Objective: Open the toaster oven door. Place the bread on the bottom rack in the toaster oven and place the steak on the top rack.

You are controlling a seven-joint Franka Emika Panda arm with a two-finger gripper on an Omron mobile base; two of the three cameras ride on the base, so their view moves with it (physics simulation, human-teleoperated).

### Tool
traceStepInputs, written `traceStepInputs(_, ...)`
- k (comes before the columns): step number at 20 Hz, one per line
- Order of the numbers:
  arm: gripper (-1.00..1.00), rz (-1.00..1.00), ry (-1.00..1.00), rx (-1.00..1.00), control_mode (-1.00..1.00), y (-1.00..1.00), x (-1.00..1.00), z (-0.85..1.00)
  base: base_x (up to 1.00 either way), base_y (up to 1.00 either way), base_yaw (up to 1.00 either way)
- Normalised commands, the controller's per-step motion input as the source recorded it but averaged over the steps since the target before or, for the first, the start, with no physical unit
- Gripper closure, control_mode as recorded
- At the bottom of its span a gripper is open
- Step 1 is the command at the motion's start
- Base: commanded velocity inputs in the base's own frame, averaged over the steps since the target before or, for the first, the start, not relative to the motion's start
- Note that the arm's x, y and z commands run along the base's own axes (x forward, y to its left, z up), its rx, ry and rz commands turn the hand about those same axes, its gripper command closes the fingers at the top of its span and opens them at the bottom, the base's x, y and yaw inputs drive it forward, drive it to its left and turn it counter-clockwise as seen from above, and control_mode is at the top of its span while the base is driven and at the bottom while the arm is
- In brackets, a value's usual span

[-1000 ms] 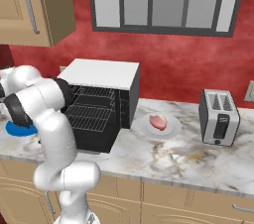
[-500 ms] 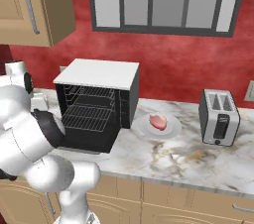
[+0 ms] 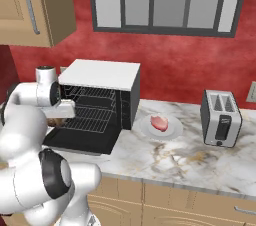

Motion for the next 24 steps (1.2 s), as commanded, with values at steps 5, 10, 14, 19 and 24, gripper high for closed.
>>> traceStepInputs(5,1.00,0.00,-0.01,0.00,-1.00,-0.32,0.57,-0.01,0.00,0.00,0.00)
traceStepInputs(10,1.00,0.00,0.00,0.00,-1.00,-0.01,0.43,-0.33,0.00,0.00,0.00)
traceStepInputs(14,1.00,0.00,0.00,0.00,-1.00,0.00,0.36,-0.31,0.00,0.00,0.00)
traceStepInputs(19,1.00,0.00,0.00,0.00,-1.00,0.00,0.26,-0.13,0.00,0.00,0.00)
traceStepInputs(24,1.00,0.00,0.00,0.00,-1.00,0.00,0.25,-0.12,0.00,0.00,0.00)
